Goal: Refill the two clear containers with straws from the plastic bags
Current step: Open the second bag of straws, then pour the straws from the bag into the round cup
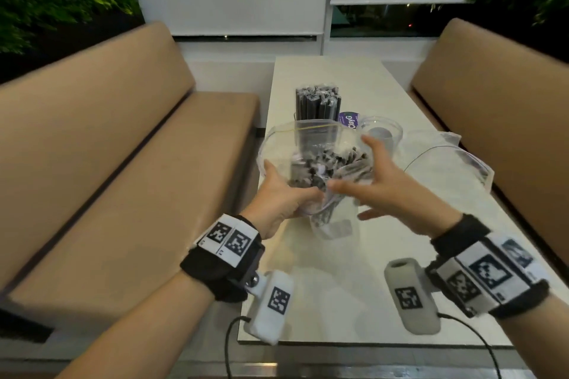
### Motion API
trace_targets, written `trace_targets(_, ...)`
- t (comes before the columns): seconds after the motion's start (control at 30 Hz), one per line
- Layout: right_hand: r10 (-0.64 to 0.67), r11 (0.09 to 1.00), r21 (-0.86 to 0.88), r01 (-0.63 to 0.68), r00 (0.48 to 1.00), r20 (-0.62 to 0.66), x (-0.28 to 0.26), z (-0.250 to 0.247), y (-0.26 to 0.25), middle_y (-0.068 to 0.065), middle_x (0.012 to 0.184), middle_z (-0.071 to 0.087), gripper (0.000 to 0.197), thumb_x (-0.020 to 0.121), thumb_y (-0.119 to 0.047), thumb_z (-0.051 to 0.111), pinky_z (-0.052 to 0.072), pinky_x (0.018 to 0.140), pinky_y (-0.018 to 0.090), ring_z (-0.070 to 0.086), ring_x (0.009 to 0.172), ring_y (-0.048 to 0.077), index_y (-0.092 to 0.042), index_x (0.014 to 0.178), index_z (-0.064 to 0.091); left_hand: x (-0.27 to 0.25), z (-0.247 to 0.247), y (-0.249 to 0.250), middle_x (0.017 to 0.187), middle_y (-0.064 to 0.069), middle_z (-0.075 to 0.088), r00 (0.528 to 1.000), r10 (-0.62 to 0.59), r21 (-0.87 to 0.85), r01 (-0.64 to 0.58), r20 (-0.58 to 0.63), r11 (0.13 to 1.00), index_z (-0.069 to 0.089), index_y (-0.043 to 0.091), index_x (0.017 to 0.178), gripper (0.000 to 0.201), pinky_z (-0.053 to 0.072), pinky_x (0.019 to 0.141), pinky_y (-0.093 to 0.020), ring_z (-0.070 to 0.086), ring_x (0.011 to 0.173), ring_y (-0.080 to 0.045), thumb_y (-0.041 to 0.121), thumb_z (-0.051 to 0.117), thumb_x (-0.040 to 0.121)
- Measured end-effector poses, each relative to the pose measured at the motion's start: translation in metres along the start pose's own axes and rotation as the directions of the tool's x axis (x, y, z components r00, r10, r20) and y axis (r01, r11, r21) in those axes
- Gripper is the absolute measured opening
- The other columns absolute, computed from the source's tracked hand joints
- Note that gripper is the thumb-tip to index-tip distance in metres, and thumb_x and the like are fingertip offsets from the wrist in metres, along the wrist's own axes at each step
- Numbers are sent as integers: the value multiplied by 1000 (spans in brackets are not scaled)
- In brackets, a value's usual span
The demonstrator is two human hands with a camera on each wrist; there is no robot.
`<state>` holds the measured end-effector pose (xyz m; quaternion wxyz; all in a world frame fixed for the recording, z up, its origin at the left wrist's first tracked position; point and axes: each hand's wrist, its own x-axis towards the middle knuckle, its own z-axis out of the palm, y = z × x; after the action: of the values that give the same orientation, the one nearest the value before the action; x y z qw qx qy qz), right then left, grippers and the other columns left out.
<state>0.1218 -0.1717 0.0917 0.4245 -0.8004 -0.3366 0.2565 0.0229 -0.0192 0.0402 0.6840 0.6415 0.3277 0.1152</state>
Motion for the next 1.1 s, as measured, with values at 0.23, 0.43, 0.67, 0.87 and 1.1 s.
trace_targets(0.23, -99, 995, 13, 104, 976, -192, 6, 1, 3, 3, 80, 58, 83, 71, 6, 68, 44, 50, 20, 56, 64, 15, -26, 142, 40, -9, -5, 7, 89, -2, 70, 999, 41, 103, -43, 24, 994, 52, 12, 118, 64, 47, 52, -13, 65, 64, -2, 16, 89, 66)
trace_targets(0.43, 3, 966, 257, 39, 987, -161, 11, 3, 13, 3, 68, 64, 58, 80, 20, 41, 43, 48, 20, 56, 50, 9, -13, 126, 54, -13, -18, -3, 134, -2, 22, 988, 156, 392, -147, 8, 908, 19, 35, 150, 121, 23, 106, -22, 26, 121, -10, 39, 93, 54)
trace_targets(0.67, 59, 753, 658, -16, 997, -43, 16, 3, 19, 19, 99, 69, 32, 92, 9, 42, 57, 55, 28, 68, 74, 25, -5, 117, 55, -2, -17, -21, 128, -5, 54, 958, 241, 18, -246, 154, 969, 32, 39, 139, 115, 49, 101, -35, 56, 123, -21, 2, 92, 48)
trace_targets(0.87, 45, 923, 385, 25, 984, -171, 30, 21, 36, 14, 74, 54, 18, 96, -7, 49, 42, 57, 32, 51, 68, 24, -5, 80, 57, 4, -10, -31, 97, -6, 63, 910, 375, 28, -386, 174, 922, 42, 40, 137, 108, 56, 83, -25, 65, 94, -11, -8, 90, 53)
trace_targets(1.1, 104, 935, 348, -64, 990, -98, 40, 20, 52, 11, 110, 65, 24, 99, -14, 41, 57, 77, 42, 65, 93, 27, -14, 118, 58, 7, -12, -29, 83, 8, 49, 899, 383, 140, -416, 213, 898, 28, 36, 146, 114, 50, 84, -22, 55, 71, 9, 0, 91, 57)
